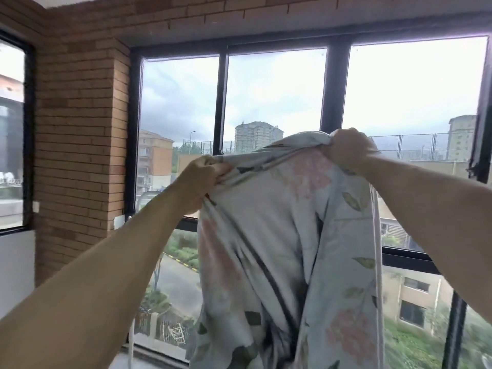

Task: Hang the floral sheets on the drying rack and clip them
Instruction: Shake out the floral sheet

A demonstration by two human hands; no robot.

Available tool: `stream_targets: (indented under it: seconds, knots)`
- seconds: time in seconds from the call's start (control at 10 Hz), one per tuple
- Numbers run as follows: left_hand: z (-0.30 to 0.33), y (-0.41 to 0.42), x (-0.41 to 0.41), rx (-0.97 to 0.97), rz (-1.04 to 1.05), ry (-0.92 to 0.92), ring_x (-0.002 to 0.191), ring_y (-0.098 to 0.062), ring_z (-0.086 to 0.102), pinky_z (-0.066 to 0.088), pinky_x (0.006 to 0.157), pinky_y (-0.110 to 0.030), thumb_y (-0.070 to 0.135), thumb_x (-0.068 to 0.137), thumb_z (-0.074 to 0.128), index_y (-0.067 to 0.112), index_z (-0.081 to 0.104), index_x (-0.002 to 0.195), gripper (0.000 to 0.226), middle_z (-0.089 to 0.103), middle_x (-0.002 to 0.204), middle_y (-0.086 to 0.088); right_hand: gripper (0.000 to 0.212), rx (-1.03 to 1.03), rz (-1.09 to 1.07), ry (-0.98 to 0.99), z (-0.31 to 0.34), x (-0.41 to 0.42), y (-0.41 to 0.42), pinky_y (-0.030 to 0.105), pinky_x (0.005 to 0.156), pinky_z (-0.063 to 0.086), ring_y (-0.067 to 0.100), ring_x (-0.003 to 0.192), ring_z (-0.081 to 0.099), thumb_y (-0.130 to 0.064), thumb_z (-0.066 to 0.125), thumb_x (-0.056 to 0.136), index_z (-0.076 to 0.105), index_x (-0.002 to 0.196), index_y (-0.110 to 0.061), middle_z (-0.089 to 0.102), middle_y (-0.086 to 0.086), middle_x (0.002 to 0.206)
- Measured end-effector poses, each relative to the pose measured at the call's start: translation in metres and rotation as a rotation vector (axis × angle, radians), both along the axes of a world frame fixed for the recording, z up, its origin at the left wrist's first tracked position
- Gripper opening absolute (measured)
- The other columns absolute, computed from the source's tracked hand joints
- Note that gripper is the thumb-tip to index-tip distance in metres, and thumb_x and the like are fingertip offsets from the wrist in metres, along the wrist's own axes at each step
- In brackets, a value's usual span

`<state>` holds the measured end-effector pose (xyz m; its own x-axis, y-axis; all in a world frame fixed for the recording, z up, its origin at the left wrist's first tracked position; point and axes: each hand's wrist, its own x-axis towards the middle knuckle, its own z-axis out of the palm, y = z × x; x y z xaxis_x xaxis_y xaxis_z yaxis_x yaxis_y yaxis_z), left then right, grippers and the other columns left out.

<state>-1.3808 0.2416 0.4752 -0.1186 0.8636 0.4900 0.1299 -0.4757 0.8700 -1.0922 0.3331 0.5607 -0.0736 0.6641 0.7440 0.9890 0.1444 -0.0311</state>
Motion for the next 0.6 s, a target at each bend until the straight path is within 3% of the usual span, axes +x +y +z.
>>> stream_targets:
  seconds: [0.1, 0.2, 0.3, 0.4, 0.5, 0.6]
  knots:
    - [0.003, 0.000, -0.052, 0.110, 1.028, 0.866, 0.081, -0.032, 0.059, 0.042, 0.061, -0.035, 0.028, 0.097, 0.050, 0.009, 0.045, 0.107, 0.022, 0.060, 0.094, -0.013, 0.040, 0.044, 0.049, -0.055, 0.005, -0.023, -0.002, 0.033, 0.065, 0.045, 0.027, 0.075, 0.055, -0.058, 0.041, 0.087, 0.053, 0.085, -0.020, 0.056, 0.004, 0.081]
    - [0.015, 0.001, -0.041, 0.135, 1.123, 1.039, 0.128, -0.038, 0.037, 0.030, 0.108, -0.050, 0.052, 0.088, 0.055, 0.009, 0.022, 0.142, 0.077, 0.034, 0.138, -0.022, 0.034, 0.077, 0.180, -0.102, 0.017, -0.046, -0.008, 0.033, 0.066, 0.046, 0.026, 0.075, 0.055, -0.050, 0.046, 0.088, 0.048, 0.077, -0.018, 0.057, 0.003, 0.081]
    - [0.044, 0.024, 0.021, 0.148, 0.774, 1.006, 0.148, -0.028, -0.011, -0.014, 0.113, -0.052, 0.068, 0.073, 0.063, 0.022, -0.004, 0.154, 0.114, -0.007, 0.161, -0.006, 0.033, 0.032, 0.374, -0.157, 0.025, -0.076, -0.024, 0.034, 0.069, 0.047, 0.022, 0.072, 0.053, -0.039, 0.061, 0.084, 0.042, 0.066, -0.019, 0.052, -0.004, 0.071]
    - [0.063, 0.042, 0.046, 0.211, 0.590, 0.740, 0.130, -0.029, 0.042, 0.031, 0.109, -0.043, 0.045, 0.081, 0.061, 0.013, 0.050, 0.134, 0.062, 0.049, 0.139, -0.013, 0.030, -0.011, 0.472, -0.160, 0.021, -0.087, -0.042, 0.029, 0.059, 0.040, 0.019, 0.070, 0.052, -0.038, 0.069, 0.077, 0.052, 0.078, -0.014, 0.054, -0.003, 0.073]
    - [0.072, 0.046, 0.059, 0.282, 0.414, 0.409, 0.077, -0.019, 0.056, 0.039, 0.056, -0.024, 0.015, 0.083, 0.053, 0.010, 0.065, 0.092, 0.016, 0.062, 0.083, -0.001, 0.036, -0.089, 0.523, 0.060, 0.000, -0.068, -0.037, 0.026, 0.046, 0.039, 0.019, 0.064, 0.052, -0.020, 0.072, 0.078, 0.048, 0.103, -0.011, 0.056, 0.006, 0.087]
    - [0.080, 0.043, 0.080, 0.318, 0.600, 0.389, 0.075, -0.019, 0.051, 0.033, 0.050, -0.023, 0.005, 0.091, 0.041, 0.009, 0.061, 0.091, 0.021, 0.054, 0.074, 0.001, 0.046, -0.379, 0.534, 0.438, -0.058, -0.059, -0.025, 0.022, 0.038, 0.039, 0.015, 0.061, 0.050, -0.002, 0.068, 0.078, 0.036, 0.108, -0.018, 0.049, 0.005, 0.087]
